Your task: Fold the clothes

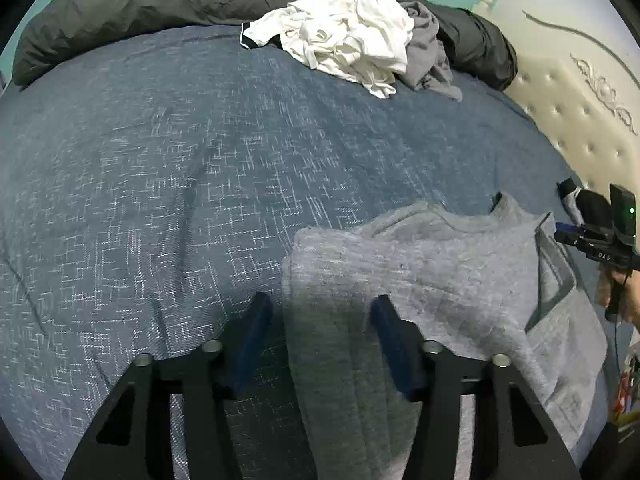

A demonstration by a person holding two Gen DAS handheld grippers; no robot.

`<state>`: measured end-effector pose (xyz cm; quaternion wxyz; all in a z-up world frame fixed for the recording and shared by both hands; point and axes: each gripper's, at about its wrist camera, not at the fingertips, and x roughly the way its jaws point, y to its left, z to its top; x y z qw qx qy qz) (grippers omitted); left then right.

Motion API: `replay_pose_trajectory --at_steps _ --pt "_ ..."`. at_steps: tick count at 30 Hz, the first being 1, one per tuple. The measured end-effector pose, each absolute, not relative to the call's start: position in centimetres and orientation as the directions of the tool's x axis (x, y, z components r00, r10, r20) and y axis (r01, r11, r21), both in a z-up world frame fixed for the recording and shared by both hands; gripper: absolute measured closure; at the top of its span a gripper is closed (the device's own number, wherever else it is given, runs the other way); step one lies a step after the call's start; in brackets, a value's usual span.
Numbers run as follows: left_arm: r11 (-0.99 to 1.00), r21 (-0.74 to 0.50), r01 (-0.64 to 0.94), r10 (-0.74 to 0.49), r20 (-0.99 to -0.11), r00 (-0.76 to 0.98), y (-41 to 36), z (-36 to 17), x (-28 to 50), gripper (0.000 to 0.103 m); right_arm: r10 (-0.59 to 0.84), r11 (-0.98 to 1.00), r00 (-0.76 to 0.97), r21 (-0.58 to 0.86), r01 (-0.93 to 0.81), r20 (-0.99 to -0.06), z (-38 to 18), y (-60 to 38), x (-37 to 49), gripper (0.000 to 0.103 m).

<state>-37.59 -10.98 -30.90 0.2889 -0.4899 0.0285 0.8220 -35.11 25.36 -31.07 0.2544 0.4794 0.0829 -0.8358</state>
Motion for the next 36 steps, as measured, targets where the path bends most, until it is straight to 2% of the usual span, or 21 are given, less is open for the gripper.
replay_pose_trajectory --at_steps 1,3,4,7,9,13,19,21,22,25,31,34,36 --pt "-0.830 -0.232 -0.507 0.445 -0.824 -0.352 -10.8 -30.9 -37.6 0.060 -0.335 -0.856 -0.409 0.091 0.510 -0.849 -31.3 25.1 -35.1 0.068" --pt "-0.828 -0.224 -0.514 0.441 -0.826 -0.350 -10.6 -31.0 -37.7 0.077 -0.313 -0.856 -0.412 0.066 0.513 -0.855 -31.8 24.7 -35.0 0.068" --pt "-0.827 -0.222 -0.516 0.440 -0.827 -0.350 -10.5 -31.0 -37.7 0.080 -0.301 -0.857 -0.418 0.051 0.513 -0.857 -32.0 24.6 -34.9 0.069" --pt "-0.824 -0.232 -0.517 0.451 -0.822 -0.349 -10.7 -30.9 -37.7 0.086 -0.265 -0.863 -0.432 0.012 0.505 -0.862 -32.4 24.5 -34.9 0.094" --pt "-0.823 -0.250 -0.509 0.466 -0.810 -0.356 -11.2 -30.6 -37.6 0.089 -0.268 -0.866 -0.440 0.014 0.499 -0.857 -32.2 24.8 -35.0 0.099" --pt "-0.818 -0.283 -0.501 0.501 -0.778 -0.379 -12.2 -29.4 -36.9 0.089 -0.281 -0.872 -0.480 0.012 0.490 -0.831 -31.0 25.7 -34.7 0.101" --pt "-0.807 -0.404 -0.431 0.570 -0.723 -0.390 -15.2 -28.5 -36.6 0.090 -0.303 -0.903 -0.566 0.042 0.427 -0.767 -28.5 28.5 -34.3 0.101" --pt "-0.808 -0.444 -0.388 0.580 -0.714 -0.392 -16.1 -29.0 -37.1 0.094 -0.290 -0.922 -0.579 0.060 0.383 -0.762 -28.4 29.5 -34.7 0.101" --pt "-0.812 -0.457 -0.363 0.579 -0.712 -0.398 -16.6 -29.3 -37.2 0.101 -0.282 -0.930 -0.585 0.067 0.361 -0.761 -28.5 29.8 -34.8 0.101" --pt "-0.825 -0.469 -0.315 0.562 -0.732 -0.385 -17.2 -30.5 -37.9 0.100 -0.257 -0.943 -0.573 0.071 0.327 -0.778 -29.2 29.6 -35.6 0.101" --pt "-0.833 -0.422 -0.358 0.543 -0.750 -0.378 -15.9 -30.6 -37.8 0.100 -0.247 -0.941 -0.474 0.093 0.324 -0.845 -32.0 28.1 -36.8 0.100" --pt "-0.846 -0.403 -0.348 0.522 -0.758 -0.392 -16.0 -30.5 -37.8 0.095 -0.261 -0.952 -0.516 0.128 0.279 -0.816 -31.2 28.9 -36.4 0.097" --pt "-0.861 -0.379 -0.338 0.497 -0.767 -0.406 -15.9 -30.2 -37.4 0.081 -0.266 -0.954 -0.542 0.137 0.267 -0.797 -30.3 29.2 -36.0 0.090"
